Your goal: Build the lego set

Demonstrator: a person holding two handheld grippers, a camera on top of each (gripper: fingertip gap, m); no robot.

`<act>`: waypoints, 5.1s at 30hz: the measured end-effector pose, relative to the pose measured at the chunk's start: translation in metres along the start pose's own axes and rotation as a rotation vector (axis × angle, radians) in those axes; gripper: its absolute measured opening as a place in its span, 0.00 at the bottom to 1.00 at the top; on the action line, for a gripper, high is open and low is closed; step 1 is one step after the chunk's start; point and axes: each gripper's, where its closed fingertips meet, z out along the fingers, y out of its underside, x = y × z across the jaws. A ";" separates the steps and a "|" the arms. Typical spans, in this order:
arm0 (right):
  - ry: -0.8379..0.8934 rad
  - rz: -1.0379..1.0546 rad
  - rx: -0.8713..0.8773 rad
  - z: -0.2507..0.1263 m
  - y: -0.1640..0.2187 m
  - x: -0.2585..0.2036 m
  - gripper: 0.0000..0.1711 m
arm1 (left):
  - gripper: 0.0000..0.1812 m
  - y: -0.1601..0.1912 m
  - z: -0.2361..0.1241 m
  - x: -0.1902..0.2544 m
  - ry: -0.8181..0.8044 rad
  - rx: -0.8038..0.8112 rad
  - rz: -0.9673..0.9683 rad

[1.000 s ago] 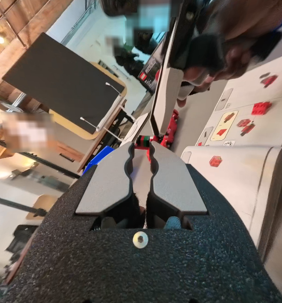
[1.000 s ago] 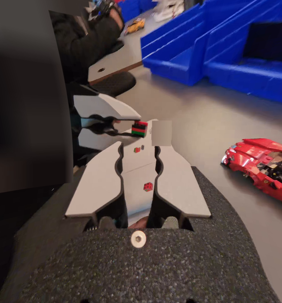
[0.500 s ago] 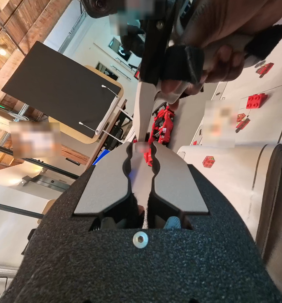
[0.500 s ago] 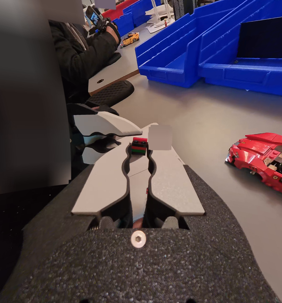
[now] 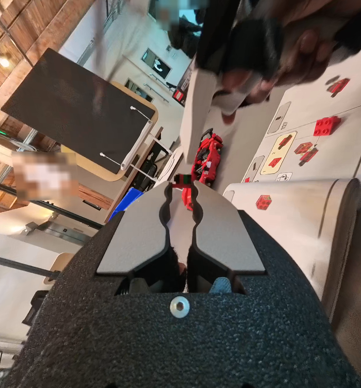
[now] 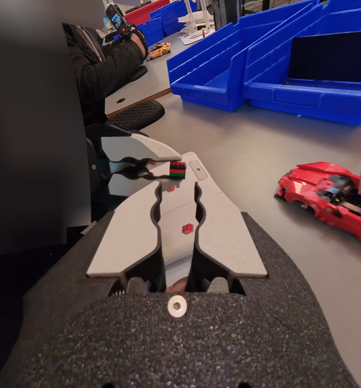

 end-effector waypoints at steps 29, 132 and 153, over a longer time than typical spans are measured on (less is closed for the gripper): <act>0.055 -0.128 -0.379 -0.068 0.121 0.033 0.14 | 0.09 0.031 -0.003 -0.004 0.024 -0.067 -0.059; 0.238 -0.306 -0.495 0.006 -0.014 -0.005 0.11 | 0.09 -0.011 -0.007 -0.018 -0.279 -0.064 0.139; -0.112 -1.118 -0.321 -0.034 -0.032 -0.042 0.20 | 0.09 -0.041 -0.011 -0.003 0.108 0.235 -0.395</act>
